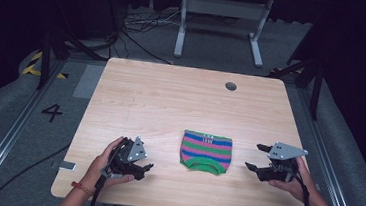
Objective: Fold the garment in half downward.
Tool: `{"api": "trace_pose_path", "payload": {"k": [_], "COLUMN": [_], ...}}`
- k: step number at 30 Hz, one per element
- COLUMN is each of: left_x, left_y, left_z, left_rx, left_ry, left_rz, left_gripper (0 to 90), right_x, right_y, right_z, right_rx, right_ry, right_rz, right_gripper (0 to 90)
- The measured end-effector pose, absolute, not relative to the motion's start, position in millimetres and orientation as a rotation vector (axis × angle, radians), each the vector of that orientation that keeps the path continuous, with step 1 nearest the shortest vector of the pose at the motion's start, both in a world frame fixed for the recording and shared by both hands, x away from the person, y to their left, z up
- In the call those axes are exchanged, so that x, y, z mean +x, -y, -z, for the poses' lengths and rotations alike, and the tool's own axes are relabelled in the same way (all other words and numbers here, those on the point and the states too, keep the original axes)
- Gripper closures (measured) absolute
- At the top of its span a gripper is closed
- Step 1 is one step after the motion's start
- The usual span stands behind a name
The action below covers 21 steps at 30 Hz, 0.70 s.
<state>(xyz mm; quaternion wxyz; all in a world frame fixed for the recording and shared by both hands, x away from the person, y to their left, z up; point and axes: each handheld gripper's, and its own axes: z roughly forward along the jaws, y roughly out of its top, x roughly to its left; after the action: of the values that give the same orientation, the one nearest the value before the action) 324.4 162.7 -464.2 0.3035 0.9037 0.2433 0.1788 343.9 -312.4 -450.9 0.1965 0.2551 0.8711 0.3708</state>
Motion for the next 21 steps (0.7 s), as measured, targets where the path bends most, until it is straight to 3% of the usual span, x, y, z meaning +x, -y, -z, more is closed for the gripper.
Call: {"api": "trace_pose_path", "payload": {"k": [21], "left_x": [317.6], "left_y": [-238.7], "left_z": [481.7], "left_rx": [2.320], "left_ry": [-0.865], "left_rz": [-0.448], "left_gripper": [19.1], "right_x": [319.3], "right_y": [391.7], "right_z": [490.8], "right_rx": [1.023], "right_ry": [-2.349], "right_rz": [-0.921], "right_gripper": [22.0]}}
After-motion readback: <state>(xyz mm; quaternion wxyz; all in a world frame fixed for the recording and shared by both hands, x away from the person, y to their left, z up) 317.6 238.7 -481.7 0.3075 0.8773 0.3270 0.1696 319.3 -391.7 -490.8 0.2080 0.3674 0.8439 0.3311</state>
